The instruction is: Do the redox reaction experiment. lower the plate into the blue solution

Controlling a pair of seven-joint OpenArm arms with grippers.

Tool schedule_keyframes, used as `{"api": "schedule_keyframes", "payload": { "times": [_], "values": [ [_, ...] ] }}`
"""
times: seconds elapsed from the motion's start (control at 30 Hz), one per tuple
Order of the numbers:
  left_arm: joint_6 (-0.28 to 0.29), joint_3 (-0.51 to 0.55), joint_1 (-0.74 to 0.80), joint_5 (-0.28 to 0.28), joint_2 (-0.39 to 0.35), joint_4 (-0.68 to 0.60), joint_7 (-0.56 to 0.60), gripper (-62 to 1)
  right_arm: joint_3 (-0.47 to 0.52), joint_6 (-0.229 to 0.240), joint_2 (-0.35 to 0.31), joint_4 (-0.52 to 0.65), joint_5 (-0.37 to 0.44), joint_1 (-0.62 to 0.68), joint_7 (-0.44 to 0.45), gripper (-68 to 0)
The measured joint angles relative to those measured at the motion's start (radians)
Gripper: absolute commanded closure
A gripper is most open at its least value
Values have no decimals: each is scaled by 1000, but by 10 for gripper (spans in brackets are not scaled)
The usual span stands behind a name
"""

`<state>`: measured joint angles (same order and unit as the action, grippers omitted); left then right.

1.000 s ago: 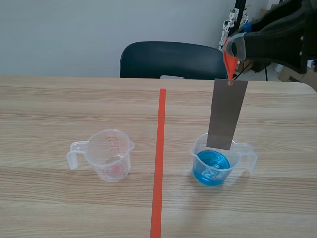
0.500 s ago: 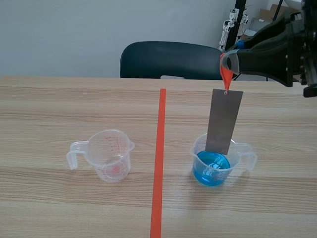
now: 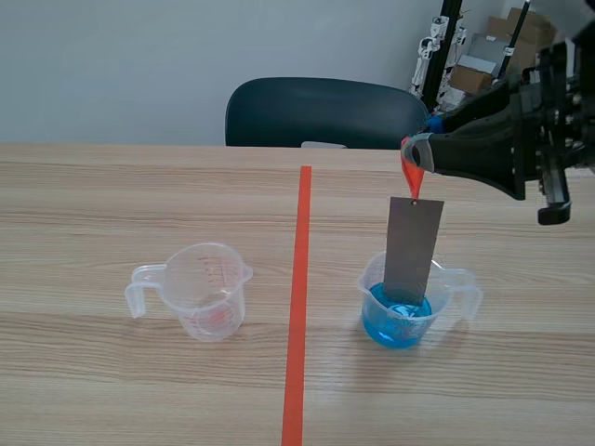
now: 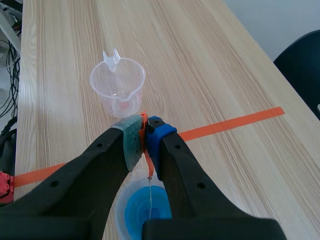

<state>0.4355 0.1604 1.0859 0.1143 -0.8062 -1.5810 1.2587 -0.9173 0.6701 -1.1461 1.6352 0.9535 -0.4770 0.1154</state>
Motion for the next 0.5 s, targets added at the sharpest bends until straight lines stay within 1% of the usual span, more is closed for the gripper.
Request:
{"api": "schedule_keyframes", "payload": {
  "times": [0.13,0.27,0.37,0.5],
  "values": [
    [0,0,0,0,0,0,0,-623,0,0,12,-10,-8,13,16,3],
    [0,0,0,-2,0,0,0,-623,0,0,22,-23,-37,31,35,3],
    [0,0,0,-5,0,0,0,-623,0,0,39,-44,-75,50,39,3],
    [0,0,0,-4,0,0,0,-623,0,0,61,-80,-94,72,69,3]
  ]
}}
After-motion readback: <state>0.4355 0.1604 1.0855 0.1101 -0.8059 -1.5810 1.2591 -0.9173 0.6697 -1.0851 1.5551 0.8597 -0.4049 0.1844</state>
